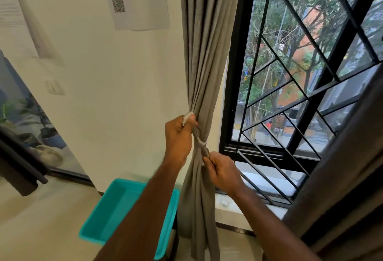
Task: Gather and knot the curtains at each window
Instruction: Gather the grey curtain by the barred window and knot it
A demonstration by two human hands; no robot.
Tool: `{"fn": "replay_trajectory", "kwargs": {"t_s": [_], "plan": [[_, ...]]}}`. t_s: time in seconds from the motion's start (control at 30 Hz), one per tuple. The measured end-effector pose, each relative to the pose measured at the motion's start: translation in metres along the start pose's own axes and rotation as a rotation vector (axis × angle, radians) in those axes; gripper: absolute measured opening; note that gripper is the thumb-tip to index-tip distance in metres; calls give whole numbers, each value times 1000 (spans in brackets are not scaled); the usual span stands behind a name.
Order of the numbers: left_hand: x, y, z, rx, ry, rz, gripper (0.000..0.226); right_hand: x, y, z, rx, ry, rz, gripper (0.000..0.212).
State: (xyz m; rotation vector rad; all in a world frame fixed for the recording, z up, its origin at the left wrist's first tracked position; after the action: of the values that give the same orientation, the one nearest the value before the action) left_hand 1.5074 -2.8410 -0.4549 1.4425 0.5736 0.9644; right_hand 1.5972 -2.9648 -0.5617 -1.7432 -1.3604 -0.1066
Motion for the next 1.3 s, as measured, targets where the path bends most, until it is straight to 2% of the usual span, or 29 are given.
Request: {"fn": "replay_trajectory", "kwargs": {"t_s": [0.23,0.37,0.5,0.57,0.73,0.9,1.1,1.3], "plan": [[7,-3,-1,66,-19,-11,27,9,6,-1,-97,-27,22,42],[18,13,-1,318,-151,161,27,26,1,-10,-209,-99,47,31],[11,21,2,503,-201,363,20,34,0,-18,-342,-170,95,37],[8,20,2,521,-206,400,12,36,4,-26,-393,-158,106,36],[10,19,-10,440,-110,392,30,48,2,-63,-392,-74,77,23],[3,57,49,510,-353,521,36,70,-9,-102,-532,-24,49,17],[17,116,118,650,-497,678,41,89,-19,-173,-746,-36,115,19],[27,157,200,734,-596,787,41,88,-41,-274,-926,34,241,20]]}}
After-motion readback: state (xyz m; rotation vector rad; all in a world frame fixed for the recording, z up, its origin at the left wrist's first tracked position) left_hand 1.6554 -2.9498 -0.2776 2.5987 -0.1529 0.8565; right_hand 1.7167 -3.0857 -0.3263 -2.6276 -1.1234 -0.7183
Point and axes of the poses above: each hand's wrist, its own x-axis towards the middle knuckle, its own z-axis out of the palm, y = z × x, the point moved 10 cm from there along x, towards the middle knuckle, and after that the axes turned 7 degrees about -z, right-handed, at the moved point
